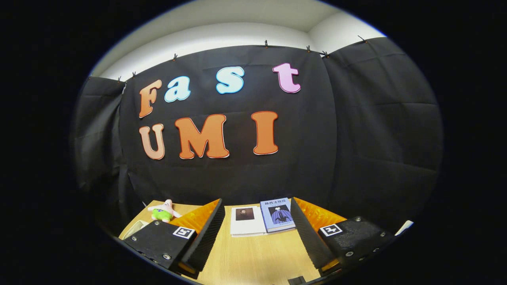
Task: Open the storage box then place both shoes into the box .Put the left shoe in first, then the right shoe, with the right side of both shoes facing outward in a uniform manner.
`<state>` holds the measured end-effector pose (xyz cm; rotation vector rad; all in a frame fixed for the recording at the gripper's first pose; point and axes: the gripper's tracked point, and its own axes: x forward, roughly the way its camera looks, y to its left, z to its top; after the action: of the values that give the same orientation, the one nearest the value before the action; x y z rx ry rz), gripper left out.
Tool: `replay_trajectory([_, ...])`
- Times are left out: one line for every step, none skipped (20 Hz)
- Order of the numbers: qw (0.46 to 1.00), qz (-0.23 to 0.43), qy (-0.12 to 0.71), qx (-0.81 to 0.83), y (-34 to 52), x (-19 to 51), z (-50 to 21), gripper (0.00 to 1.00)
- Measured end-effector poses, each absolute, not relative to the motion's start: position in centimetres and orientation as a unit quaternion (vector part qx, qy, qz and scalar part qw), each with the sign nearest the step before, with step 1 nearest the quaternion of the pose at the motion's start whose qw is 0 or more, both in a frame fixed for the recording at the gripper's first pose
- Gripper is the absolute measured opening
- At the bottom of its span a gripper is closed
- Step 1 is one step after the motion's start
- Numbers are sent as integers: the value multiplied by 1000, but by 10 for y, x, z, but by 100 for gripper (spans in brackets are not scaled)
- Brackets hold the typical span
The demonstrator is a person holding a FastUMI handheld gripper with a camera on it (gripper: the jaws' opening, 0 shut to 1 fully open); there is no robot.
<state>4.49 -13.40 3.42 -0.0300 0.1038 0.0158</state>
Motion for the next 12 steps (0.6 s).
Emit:
replay_trajectory([999,7,51,-13,-136,44,35,99])
replay_trajectory([999,5,50,-12,-138,44,36,99])
replay_trajectory([999,3,48,-11,-140,43,36,99])
replay_trajectory([999,2,48,-10,-141,43,36,99])
replay_trajectory([999,2,49,-9,-141,43,35,99])
replay_trajectory([999,2,51,-7,-141,42,34,99])
replay_trajectory([999,3,51,-6,-141,43,33,99])
replay_trajectory([999,3,51,-5,-140,44,32,99])
replay_trajectory([999,5,50,-5,-138,44,32,99])
replay_trajectory([999,6,51,-5,-137,43,31,99])
replay_trajectory([999,7,50,-6,-135,44,31,99])
replay_trajectory([999,8,49,-8,-134,44,31,99])
